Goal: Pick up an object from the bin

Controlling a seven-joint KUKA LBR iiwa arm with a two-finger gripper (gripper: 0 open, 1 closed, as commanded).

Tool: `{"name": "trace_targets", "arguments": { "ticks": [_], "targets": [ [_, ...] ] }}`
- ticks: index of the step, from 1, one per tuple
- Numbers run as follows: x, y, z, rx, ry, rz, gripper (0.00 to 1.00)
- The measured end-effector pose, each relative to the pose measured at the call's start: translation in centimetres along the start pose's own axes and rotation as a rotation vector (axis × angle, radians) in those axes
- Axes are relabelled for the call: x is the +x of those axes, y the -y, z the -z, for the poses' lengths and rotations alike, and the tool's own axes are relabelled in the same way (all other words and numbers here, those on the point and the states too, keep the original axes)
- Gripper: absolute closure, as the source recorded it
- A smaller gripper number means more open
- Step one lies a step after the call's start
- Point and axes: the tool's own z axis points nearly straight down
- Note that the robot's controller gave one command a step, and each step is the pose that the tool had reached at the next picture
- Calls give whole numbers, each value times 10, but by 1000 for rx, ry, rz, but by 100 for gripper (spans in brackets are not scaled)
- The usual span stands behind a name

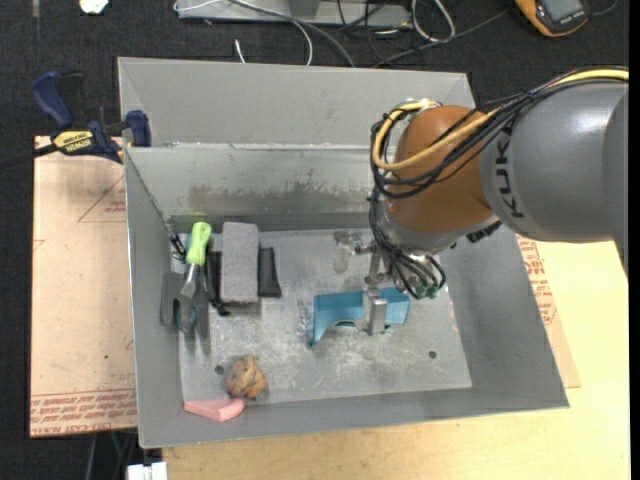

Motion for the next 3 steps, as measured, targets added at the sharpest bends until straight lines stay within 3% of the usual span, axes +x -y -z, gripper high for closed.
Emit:
{"name": "trace_targets", "arguments": {
  "ticks": [1, 2, 3],
  "targets": [
    [4, -3, -20, 1, -4, 227, 0],
    [6, -5, -62, -2, 0, 157, 0],
    [9, -9, -58, 1, 8, 235, 100]
  ]
}}
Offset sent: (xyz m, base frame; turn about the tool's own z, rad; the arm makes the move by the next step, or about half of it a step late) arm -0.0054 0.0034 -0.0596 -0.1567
